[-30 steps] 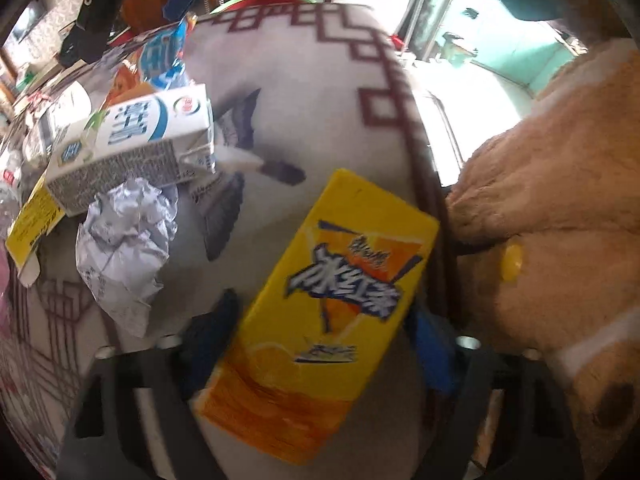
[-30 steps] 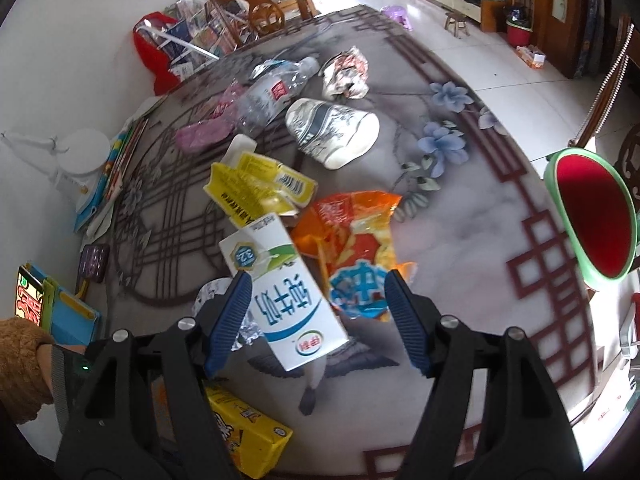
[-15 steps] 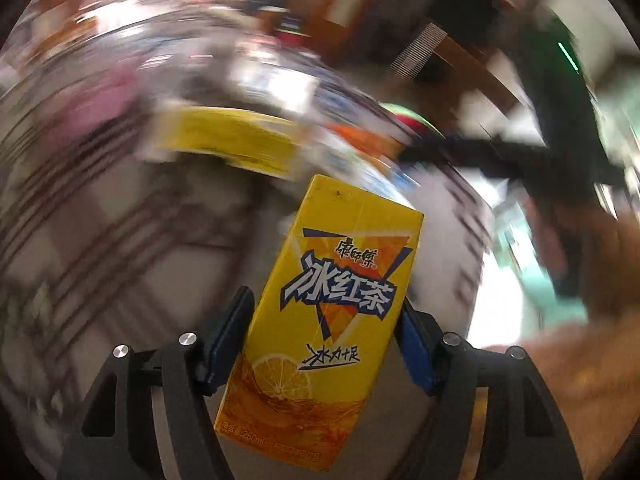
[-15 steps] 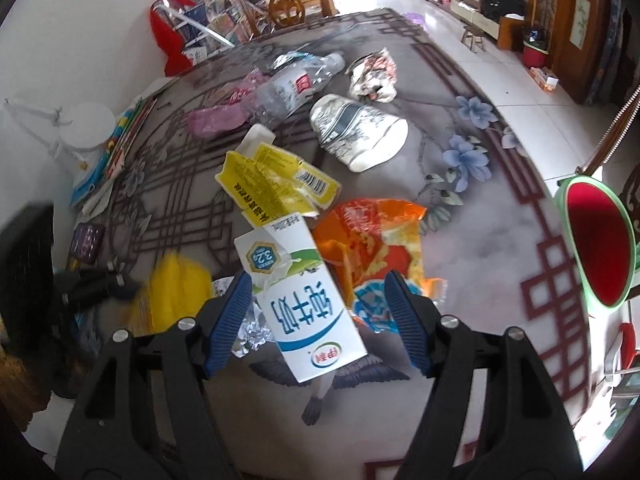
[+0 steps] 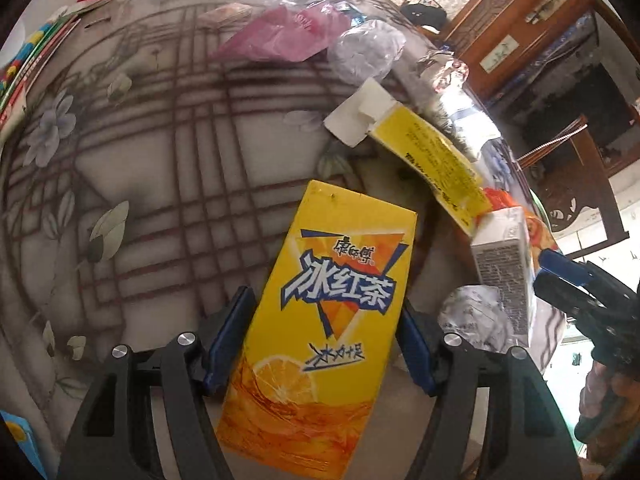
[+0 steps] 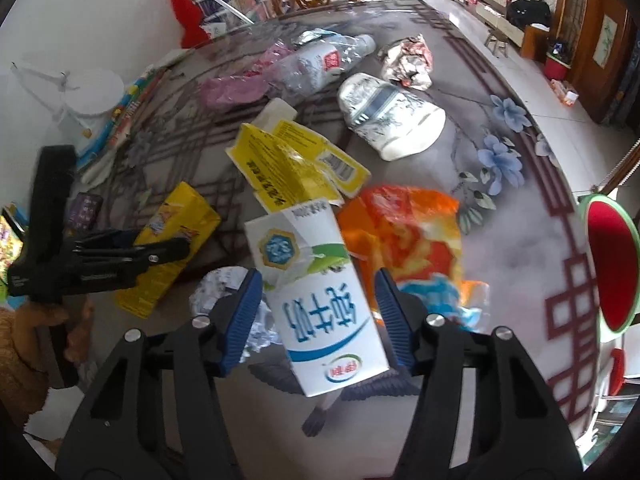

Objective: Collect trash
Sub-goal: 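Lift both cartons off the table and turn toward the red bin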

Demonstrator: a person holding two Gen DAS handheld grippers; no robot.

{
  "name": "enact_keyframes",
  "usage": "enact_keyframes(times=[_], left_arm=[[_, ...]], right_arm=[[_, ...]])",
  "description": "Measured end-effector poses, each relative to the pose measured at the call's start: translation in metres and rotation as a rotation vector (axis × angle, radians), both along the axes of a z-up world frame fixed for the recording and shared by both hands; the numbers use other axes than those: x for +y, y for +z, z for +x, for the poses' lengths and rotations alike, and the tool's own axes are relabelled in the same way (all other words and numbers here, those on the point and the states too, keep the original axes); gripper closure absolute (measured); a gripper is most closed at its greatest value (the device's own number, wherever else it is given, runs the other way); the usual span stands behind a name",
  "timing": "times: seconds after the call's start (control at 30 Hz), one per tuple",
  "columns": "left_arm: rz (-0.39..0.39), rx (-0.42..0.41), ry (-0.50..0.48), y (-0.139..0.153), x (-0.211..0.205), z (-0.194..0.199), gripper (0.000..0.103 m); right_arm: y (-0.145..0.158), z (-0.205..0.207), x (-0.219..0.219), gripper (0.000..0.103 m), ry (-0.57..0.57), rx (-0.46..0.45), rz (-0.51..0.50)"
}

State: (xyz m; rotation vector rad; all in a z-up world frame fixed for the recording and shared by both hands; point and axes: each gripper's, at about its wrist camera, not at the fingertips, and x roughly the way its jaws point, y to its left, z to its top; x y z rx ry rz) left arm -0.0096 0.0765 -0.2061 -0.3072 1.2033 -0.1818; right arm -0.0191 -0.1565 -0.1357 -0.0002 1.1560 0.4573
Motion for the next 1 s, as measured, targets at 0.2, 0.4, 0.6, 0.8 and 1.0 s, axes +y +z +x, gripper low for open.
enact_keyframes(times=[0.2, 0.4, 0.6, 0.8, 1.0], left_arm=[[0.045, -0.032, -0.011, 0.004, -0.01, 0.01, 0.033], [0.083, -0.063, -0.021, 0.012, -0.013, 0.015, 0.033], [0.088, -0.056, -0.04, 0.013, -0.012, 0.013, 0.033], [0.091, -0.034, -0.045, 0.006, -0.016, 0.007, 0.033], [0.104, -0.022, -0.041, 0.002, -0.017, 0.004, 0.041]], right_arm=[[-0.007, 0.003, 0.003, 0.058, 0.027, 0.035, 0.031], [-0.015, 0.008, -0.006, 0.065, -0.009, 0.072, 0.053], [-0.018, 0.006, -0.002, 0.042, 0.022, 0.09, 0.056], [-0.026, 0.009, -0.009, 0.036, -0.012, 0.128, 0.056], [-0.038, 0.006, -0.016, 0.043, -0.026, 0.185, 0.086]])
